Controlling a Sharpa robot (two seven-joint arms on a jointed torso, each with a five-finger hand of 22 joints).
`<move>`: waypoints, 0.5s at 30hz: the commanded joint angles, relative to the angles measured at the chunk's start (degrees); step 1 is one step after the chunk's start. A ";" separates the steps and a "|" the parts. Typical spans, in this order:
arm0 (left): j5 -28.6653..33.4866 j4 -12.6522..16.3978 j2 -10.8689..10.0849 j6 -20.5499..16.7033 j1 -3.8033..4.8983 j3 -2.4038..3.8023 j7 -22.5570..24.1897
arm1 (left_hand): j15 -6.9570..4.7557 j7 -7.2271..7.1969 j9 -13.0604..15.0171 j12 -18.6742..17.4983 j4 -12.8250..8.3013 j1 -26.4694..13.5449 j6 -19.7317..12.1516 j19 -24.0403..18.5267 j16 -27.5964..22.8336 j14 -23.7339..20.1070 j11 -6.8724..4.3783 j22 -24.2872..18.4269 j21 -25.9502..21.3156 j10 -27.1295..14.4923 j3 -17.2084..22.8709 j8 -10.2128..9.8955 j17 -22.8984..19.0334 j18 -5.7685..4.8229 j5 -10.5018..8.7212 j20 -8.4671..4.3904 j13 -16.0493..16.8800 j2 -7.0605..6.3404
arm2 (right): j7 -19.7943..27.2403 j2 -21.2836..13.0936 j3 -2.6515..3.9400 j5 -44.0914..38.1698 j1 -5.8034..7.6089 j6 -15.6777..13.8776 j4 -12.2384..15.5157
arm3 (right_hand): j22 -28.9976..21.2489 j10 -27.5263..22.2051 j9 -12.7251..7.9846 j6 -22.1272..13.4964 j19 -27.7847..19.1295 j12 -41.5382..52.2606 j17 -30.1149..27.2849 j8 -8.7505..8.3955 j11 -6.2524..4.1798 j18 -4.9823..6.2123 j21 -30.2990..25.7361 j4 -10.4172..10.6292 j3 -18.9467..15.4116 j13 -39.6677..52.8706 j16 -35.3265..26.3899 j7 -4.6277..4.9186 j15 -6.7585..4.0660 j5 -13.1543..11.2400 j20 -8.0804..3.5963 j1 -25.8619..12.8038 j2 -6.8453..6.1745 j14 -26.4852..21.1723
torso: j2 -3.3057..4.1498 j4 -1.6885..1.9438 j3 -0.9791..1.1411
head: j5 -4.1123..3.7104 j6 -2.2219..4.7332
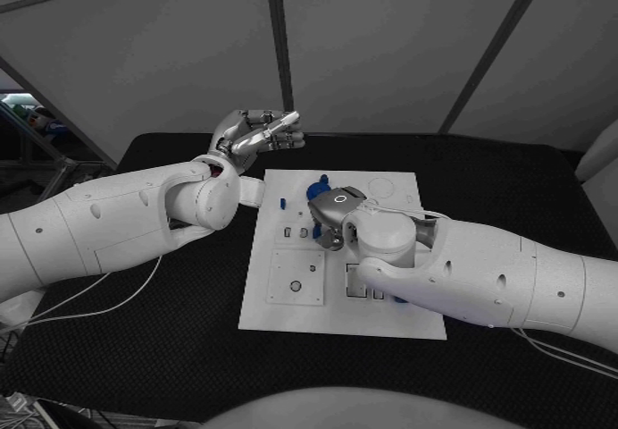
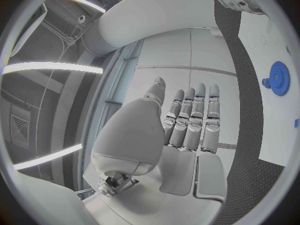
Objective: Assemble the parts on the task board
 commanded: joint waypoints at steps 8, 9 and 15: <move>-0.09 -0.05 0.09 0.42 0.06 0.05 0.03 | 0.07 -0.11 -0.06 -0.13 -0.33 0.02 0.44 0.38 -0.39 0.52 0.17 -0.08 -0.30 0.37 -0.15 -0.32 -0.09 0.00 0.28 -0.02 -0.03 0.71 | -0.79 0.17 -0.01 -0.70 0.38 2.05 0.07 | -0.18 0.06 0.03 0.36 -0.20 -0.06 12.98 0.04 -0.01 -0.10 -0.26 0.18 0.25 6.58 -0.15 0.06 0.02 0.27 0.03 -0.46 -0.04 5.62 | 0.05 0.07 0.04 | -0.08 0.03; -0.09 -0.06 0.09 0.42 0.06 0.05 0.03 | 0.07 -0.11 -0.06 -0.13 -0.33 0.02 0.44 0.38 -0.39 0.52 0.17 -0.08 -0.30 0.37 -0.15 -0.32 -0.09 0.00 0.28 -0.02 -0.03 0.71 | -0.78 0.19 -0.01 -0.70 0.39 2.05 0.06 | -0.18 0.06 0.03 0.36 -0.20 -0.06 12.98 0.04 -0.01 -0.10 -0.26 0.18 0.25 6.58 -0.15 0.06 0.02 0.27 0.03 -0.46 -0.04 5.62 | 0.05 0.07 0.04 | -0.08 0.03; -0.09 -0.11 0.18 0.43 0.06 0.05 0.03 | 0.07 -0.11 -0.06 -0.13 -0.33 0.02 0.44 0.38 -0.39 0.52 0.17 -0.08 -0.30 0.37 -0.15 -0.32 -0.09 0.00 0.28 -0.02 -0.03 0.71 | -0.65 0.33 -0.02 -0.61 0.41 2.01 -0.10 | -0.40 -0.09 -0.02 0.15 -0.29 -0.23 12.82 -0.11 0.03 -0.07 -0.40 0.25 0.16 6.36 -0.22 0.13 0.03 0.26 0.01 -0.72 -0.32 5.57 | 0.05 0.08 0.03 | -0.06 -0.02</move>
